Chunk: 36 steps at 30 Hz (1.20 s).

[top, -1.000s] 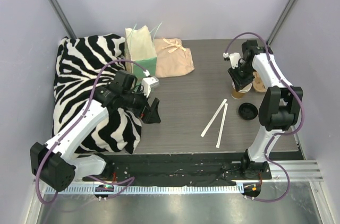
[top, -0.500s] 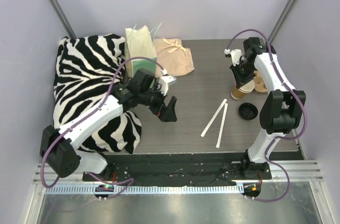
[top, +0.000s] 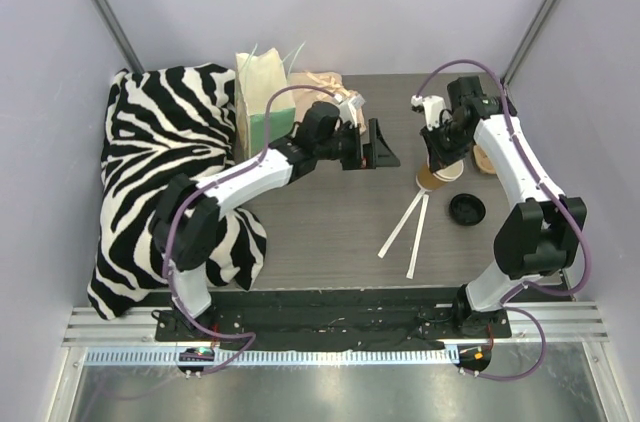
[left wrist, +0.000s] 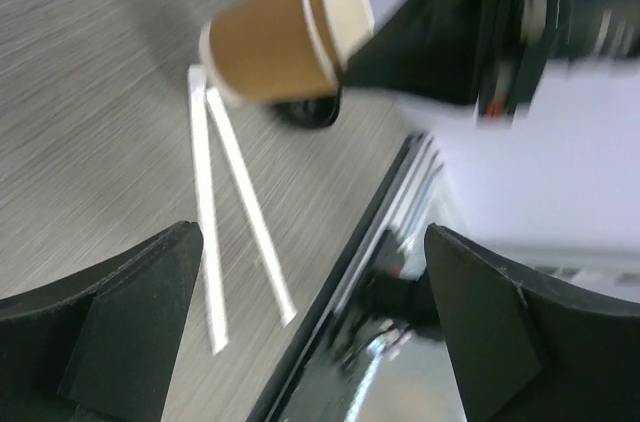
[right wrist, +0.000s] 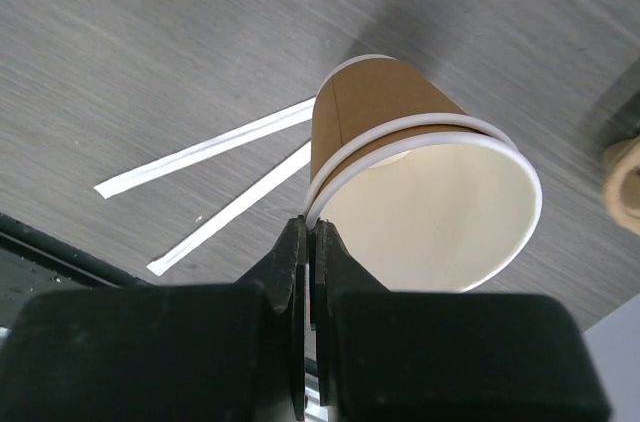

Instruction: Pack the takeout coffee

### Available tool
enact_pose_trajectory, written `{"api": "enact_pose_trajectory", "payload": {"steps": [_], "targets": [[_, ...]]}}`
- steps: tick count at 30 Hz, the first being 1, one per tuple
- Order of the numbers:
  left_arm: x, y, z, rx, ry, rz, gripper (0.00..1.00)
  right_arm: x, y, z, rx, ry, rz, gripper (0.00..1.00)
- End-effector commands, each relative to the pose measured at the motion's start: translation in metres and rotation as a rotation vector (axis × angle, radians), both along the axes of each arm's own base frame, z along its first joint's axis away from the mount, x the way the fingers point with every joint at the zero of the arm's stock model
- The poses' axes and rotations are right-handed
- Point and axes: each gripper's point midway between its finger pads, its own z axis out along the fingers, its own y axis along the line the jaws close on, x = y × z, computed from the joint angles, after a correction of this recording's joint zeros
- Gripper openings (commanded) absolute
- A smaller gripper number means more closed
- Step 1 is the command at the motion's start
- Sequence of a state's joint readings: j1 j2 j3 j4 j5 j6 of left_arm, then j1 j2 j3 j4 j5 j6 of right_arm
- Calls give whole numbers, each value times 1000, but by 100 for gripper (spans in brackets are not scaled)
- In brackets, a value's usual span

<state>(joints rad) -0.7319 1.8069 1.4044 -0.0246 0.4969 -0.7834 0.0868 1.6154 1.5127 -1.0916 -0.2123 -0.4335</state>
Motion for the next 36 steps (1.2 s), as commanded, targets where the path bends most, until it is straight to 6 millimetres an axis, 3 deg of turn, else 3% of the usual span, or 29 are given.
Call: {"api": "enact_pose_trajectory", "payload": {"steps": [1,7,11,13,21,24,36], "targets": [[32,-37,26,-217,124,113,97,-3,4,15,21,-67,-1,1],[40,-64,18,-304,246,115,75,-14,10,19,63,-79,6,1],[45,-74,11,-350,286,119,51,-15,11,17,66,-82,6,1],[44,-77,11,-353,287,114,44,-15,12,17,70,-78,10,1],[32,-92,6,-326,278,82,41,-15,19,17,109,-52,22,1],[28,-93,-5,-305,295,87,42,-16,20,16,112,-48,23,1],[23,-94,-17,-229,270,92,38,-20,28,25,144,-53,39,1]]}}
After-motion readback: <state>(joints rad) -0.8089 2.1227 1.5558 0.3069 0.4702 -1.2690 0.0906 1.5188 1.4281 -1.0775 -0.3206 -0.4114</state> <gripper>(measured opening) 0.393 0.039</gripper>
